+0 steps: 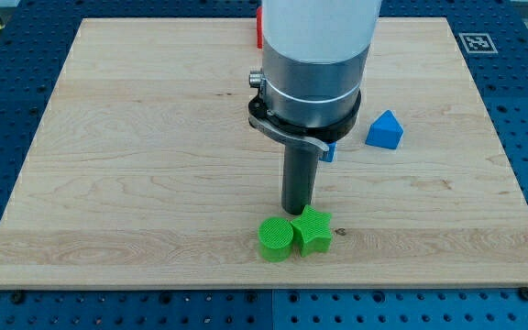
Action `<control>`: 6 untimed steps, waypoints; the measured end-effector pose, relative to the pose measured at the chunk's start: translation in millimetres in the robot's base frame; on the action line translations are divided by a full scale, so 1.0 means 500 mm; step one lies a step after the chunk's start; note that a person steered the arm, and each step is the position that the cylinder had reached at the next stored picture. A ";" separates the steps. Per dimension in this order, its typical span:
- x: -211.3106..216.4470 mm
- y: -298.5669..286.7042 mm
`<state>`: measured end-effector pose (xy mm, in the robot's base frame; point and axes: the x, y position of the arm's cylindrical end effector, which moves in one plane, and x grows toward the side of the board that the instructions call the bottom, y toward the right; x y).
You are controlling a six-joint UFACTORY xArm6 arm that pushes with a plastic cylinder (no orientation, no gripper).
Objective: Nudge the green star down a bit
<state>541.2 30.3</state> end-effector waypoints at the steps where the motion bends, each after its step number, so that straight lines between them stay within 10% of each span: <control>1: 0.000 0.000; 6: -0.035 -0.003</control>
